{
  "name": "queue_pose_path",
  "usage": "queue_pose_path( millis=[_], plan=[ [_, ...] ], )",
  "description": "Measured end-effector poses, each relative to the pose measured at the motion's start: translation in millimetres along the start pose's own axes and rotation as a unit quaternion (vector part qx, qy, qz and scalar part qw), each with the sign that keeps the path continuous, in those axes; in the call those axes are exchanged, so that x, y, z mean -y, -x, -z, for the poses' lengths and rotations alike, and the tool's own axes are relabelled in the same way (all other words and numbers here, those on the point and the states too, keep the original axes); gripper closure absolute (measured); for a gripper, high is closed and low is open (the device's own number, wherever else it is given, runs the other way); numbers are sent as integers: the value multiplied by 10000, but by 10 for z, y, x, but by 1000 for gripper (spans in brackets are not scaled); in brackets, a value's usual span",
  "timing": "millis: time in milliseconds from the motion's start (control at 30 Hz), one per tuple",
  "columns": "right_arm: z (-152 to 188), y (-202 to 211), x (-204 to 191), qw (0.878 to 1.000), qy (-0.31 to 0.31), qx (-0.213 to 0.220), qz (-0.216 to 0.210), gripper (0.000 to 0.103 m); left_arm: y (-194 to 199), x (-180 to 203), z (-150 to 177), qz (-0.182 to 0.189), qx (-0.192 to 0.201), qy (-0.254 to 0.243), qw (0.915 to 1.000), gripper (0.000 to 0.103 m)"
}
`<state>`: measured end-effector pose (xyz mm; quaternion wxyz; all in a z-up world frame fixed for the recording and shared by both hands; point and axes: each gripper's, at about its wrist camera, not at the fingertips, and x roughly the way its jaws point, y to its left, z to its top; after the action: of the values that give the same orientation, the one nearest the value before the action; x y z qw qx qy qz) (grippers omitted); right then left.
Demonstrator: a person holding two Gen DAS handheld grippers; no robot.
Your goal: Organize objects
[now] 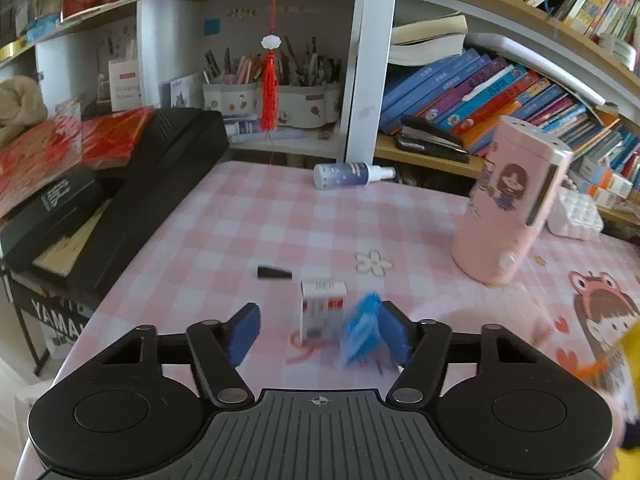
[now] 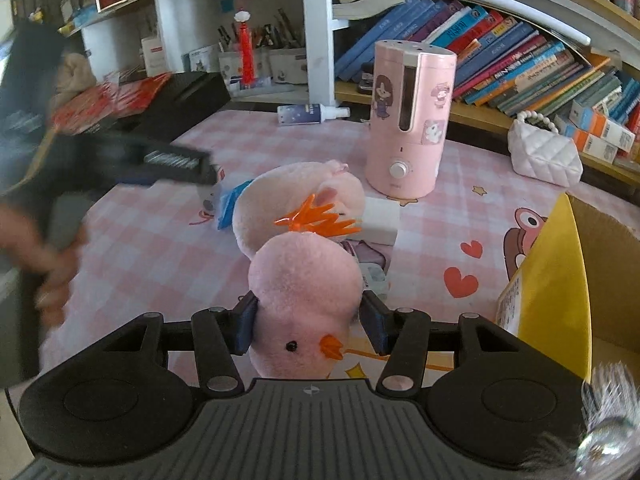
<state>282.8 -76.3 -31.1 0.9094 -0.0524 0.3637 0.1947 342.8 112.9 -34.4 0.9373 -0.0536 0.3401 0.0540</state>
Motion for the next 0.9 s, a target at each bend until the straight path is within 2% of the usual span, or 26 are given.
queue_pose_path(
  millis=[67, 133, 267, 400, 600, 900],
  plan=[
    [2, -2, -12, 10000, 58, -5, -32, 53, -102, 32, -44, -47, 4, 0, 10000, 48],
    [10, -7, -18, 9999, 104, -19, -60, 53, -200, 54, -71, -81, -38, -12, 10000, 49],
    [24, -12, -13, 9998, 144, -59, -78, 53, -406, 75, -61, -136, -309, -22, 9994, 62],
    [31, 3, -7, 9998, 164, -51, -66, 53, -456, 54, -13, -175, -371, 42, 9991, 75],
    [44, 18, -8, 9999, 108, -69, -41, 53, -247, -33, -16, -43, -163, 111, 9998, 75],
    [69, 111, -58, 9999, -49, -46, 81, 53, 523, -329, 206, 200, 14, 72, 9998, 75]
  ],
)
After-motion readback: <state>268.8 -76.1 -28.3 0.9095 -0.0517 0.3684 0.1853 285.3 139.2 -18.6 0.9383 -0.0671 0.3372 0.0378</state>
